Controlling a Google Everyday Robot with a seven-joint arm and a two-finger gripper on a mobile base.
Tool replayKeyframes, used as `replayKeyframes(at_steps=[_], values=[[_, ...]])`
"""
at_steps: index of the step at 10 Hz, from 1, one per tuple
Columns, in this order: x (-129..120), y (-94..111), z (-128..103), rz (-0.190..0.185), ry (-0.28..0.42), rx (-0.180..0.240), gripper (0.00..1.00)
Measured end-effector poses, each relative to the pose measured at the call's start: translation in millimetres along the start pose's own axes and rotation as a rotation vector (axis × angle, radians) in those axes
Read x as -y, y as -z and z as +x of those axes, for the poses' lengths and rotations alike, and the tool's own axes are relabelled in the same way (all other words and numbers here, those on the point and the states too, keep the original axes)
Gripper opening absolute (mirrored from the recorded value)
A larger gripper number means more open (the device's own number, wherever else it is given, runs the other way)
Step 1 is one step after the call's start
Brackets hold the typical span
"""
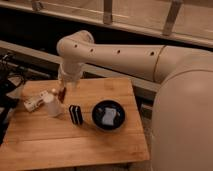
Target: Place the ceramic cup over the eraser
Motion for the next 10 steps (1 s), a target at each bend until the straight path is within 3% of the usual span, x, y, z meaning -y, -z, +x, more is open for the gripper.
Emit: replayKeyframes(at_steps=[1, 3, 6, 10], values=[[-8.6, -5.1, -7.7, 0.0, 0.003, -0.001, 0.84], [-23.5, -9.8, -16.3, 0.006, 0.042, 0.024, 0.97], [-47.9, -27.3, -34.4, -0.002, 0.106, 0.045, 1.0], [-64.4, -65.7, -54.4, -0.05, 0.135, 0.033, 1.0]])
